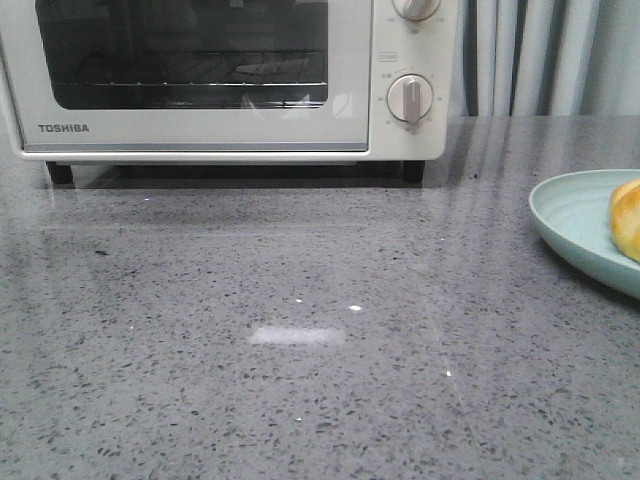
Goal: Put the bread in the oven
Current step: 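Pull the oven door handle down with the left gripper to open it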
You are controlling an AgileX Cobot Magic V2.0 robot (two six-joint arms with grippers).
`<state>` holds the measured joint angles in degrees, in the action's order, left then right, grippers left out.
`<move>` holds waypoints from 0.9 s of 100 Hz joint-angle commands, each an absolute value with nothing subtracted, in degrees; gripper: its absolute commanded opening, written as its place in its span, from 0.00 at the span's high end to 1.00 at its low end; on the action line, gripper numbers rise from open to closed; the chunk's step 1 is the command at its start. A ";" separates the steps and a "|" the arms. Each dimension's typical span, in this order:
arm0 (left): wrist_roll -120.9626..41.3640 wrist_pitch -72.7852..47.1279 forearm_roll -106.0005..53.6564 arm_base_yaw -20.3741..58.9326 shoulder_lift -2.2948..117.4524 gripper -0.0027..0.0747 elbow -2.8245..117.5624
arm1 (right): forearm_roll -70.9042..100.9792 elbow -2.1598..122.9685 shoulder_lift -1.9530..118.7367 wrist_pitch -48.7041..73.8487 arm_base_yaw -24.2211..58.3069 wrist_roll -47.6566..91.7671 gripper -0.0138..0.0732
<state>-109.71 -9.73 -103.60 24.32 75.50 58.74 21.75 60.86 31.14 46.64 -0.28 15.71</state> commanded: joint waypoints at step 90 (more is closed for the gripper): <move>-107.69 -9.06 -106.70 25.02 79.13 0.99 58.88 | 22.60 62.66 32.03 43.61 -0.16 16.52 0.45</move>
